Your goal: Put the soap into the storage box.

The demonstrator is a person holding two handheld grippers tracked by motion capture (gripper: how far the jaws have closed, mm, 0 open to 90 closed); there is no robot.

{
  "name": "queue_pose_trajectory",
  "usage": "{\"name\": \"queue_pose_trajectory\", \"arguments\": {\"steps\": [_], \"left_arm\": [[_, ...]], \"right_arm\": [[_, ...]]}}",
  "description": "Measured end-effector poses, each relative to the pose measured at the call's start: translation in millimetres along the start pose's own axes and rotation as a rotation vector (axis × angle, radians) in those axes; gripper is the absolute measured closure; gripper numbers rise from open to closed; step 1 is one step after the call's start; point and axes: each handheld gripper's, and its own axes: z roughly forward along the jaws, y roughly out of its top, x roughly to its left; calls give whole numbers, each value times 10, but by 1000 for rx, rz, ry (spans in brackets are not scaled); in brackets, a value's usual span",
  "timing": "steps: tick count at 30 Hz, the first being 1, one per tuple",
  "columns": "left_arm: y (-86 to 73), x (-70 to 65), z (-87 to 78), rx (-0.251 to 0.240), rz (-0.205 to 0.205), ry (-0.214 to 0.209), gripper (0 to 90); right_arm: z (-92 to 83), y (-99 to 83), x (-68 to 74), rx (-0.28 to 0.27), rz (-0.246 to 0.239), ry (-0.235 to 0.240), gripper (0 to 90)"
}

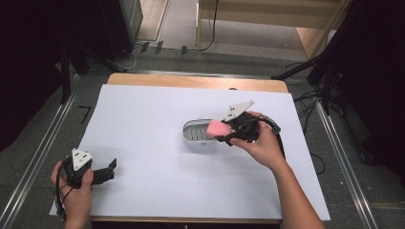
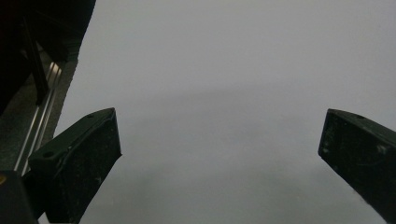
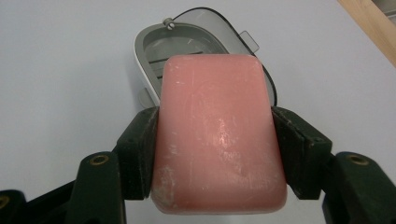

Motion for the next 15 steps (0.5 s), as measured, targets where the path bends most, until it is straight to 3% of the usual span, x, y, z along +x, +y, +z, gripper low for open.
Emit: {"name": "queue_pose_trajectory", "arguments": {"steps": [15], "left_arm": [[0, 2, 2, 1, -2, -1, 0]], "right_arm": [[172, 196, -43, -6, -85, 69, 390]]}}
